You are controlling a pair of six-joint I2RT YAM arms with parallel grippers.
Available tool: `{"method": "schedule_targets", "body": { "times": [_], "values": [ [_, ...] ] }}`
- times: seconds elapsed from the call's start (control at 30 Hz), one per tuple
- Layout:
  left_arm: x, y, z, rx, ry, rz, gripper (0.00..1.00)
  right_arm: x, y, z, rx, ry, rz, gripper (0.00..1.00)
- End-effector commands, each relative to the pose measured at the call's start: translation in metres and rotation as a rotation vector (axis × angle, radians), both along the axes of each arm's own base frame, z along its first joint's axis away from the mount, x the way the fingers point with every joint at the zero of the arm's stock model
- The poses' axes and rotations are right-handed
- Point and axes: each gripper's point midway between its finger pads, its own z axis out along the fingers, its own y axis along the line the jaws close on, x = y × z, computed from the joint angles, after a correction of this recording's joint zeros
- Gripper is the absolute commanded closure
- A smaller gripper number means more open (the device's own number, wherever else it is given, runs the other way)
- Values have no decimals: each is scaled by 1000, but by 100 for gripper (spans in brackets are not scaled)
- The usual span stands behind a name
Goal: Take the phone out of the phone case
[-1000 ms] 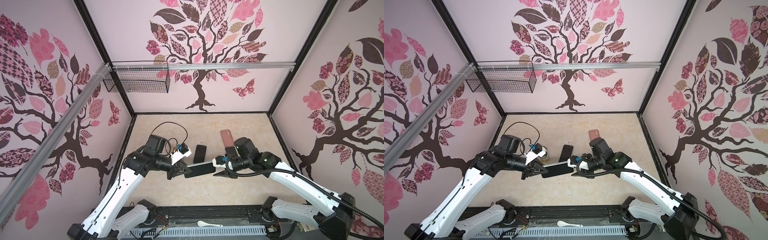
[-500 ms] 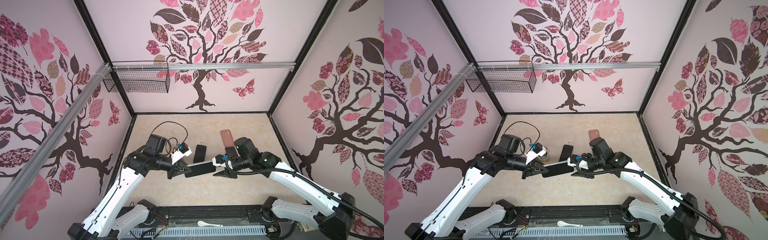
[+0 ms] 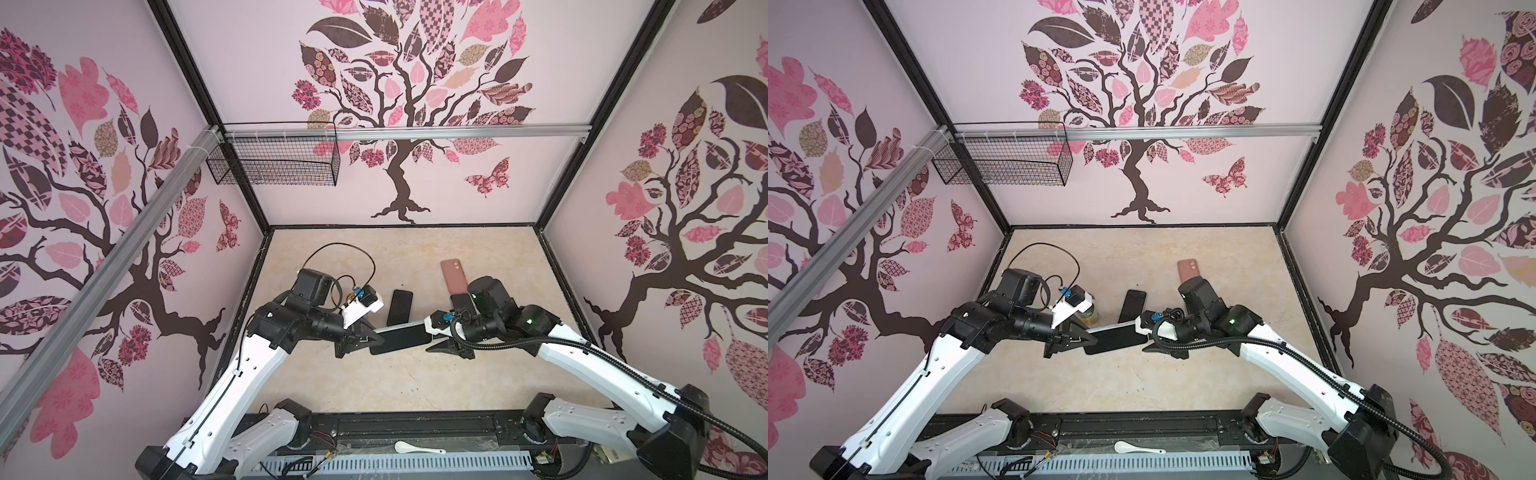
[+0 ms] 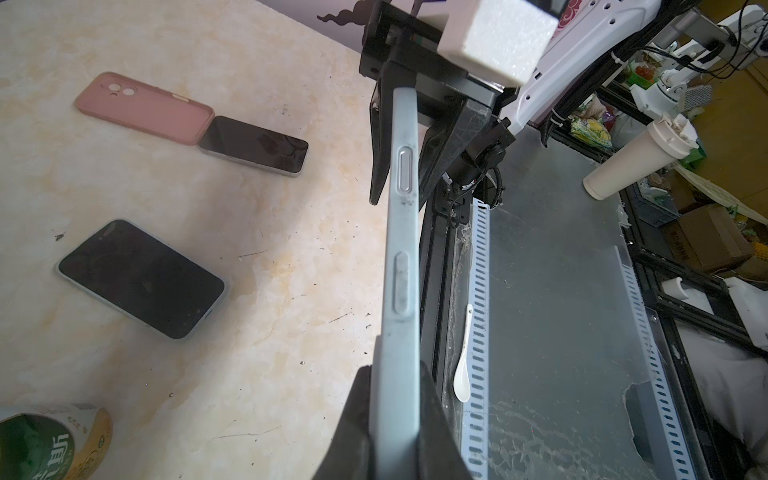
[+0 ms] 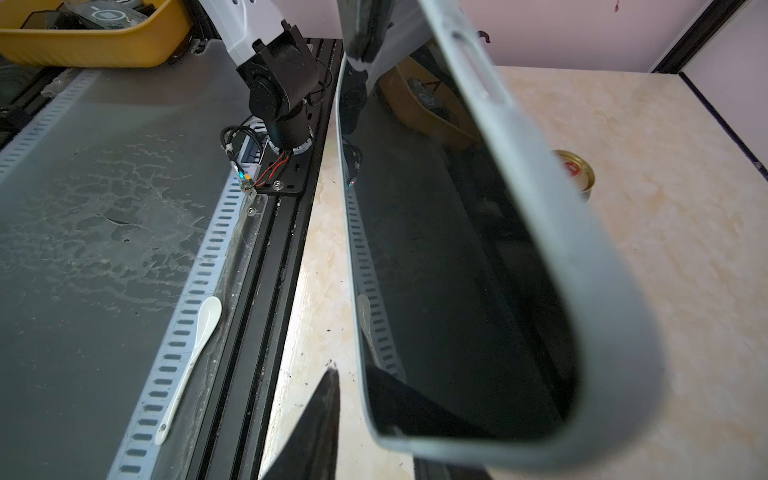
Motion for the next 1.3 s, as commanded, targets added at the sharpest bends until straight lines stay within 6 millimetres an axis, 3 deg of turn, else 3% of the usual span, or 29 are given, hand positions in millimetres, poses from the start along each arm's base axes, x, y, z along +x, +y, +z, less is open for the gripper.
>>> {"method": "schedule_targets", "body": {
  "times": [0.0,0.37,0.67,1.07,1.27],
  "values": [
    [-1,-5,22,-64,-57,-32,100,-8,1,15,45,-16,29,76],
    [-1,-6,22,-66,-50,-36,100,-10,1,18,54,-35,48,85],
    [1,-8,22,-65,-30,-47,100,-13,0,26,89,-87,73,100],
    [7,-14,15,-50,44,-68,100,-13,-4,39,146,-302,106,100],
    [-5,-21,10,-34,98,-146,100,-13,0,47,166,-372,127,100]
  ]
}}
